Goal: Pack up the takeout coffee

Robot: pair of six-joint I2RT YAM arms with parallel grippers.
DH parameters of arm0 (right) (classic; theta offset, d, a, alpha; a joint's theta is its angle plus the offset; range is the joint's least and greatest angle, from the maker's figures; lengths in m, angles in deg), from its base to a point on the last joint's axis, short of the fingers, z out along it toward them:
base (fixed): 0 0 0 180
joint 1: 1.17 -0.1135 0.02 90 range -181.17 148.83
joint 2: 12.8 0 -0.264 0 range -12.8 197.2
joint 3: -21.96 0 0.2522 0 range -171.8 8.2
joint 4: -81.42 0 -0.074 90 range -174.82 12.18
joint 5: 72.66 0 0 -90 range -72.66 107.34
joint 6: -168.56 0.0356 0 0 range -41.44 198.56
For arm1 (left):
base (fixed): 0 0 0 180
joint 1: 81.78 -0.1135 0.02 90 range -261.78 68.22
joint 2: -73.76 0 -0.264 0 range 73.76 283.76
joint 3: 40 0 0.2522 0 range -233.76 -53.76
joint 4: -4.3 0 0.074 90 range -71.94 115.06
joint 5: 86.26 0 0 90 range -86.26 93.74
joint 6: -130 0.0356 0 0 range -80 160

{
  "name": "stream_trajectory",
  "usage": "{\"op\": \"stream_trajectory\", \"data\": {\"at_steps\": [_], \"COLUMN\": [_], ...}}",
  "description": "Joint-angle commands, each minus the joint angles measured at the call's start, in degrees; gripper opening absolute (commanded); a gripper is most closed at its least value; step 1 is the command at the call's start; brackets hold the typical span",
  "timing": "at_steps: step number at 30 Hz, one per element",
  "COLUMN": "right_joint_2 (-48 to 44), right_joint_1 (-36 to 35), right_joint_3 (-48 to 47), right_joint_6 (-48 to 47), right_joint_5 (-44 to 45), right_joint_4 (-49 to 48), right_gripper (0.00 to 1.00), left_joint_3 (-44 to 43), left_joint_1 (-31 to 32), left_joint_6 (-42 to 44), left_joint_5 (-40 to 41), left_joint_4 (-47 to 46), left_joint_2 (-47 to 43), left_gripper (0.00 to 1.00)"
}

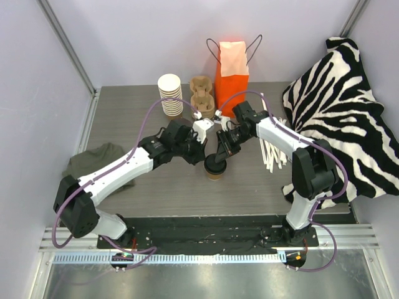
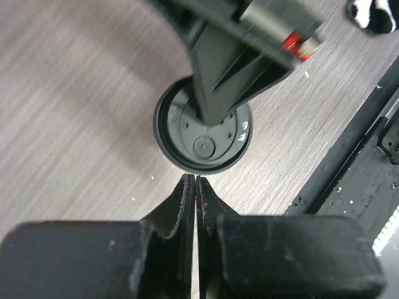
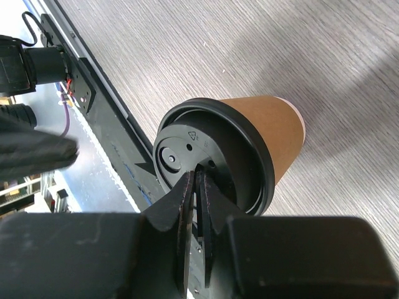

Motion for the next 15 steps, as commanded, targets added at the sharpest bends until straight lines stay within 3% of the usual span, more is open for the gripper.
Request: {"op": "stream_trajectory", "data": {"at_steps": [1, 10, 15], "right_joint_2": [0.4, 0.6, 0.6], "right_joint_1": [-0.1, -0.1, -0.1], "right_joint_3": [1.4, 1.4, 1.8], "right_joint_6": [-0.7, -0.5, -0.5], "right_joint_5": [3.5, 3.5, 3.5], "right_joint_4": [-0.7, -0.9, -1.3], "right_gripper": [0.16, 0.16, 0.16], "left_joint_3": [-4.4, -4.1, -3.5], "left_joint_1": [2.1, 4.6, 4.5], "left_joint_6": [3.4, 4.7, 10.6], "left_joint_5": [2.3, 2.3, 4.4], "left_joint_4": [0.9, 1.5, 5.4], "left_joint_2": [1.1, 5.2, 12.2], "left_gripper": [0.07, 0.08, 0.06]}}
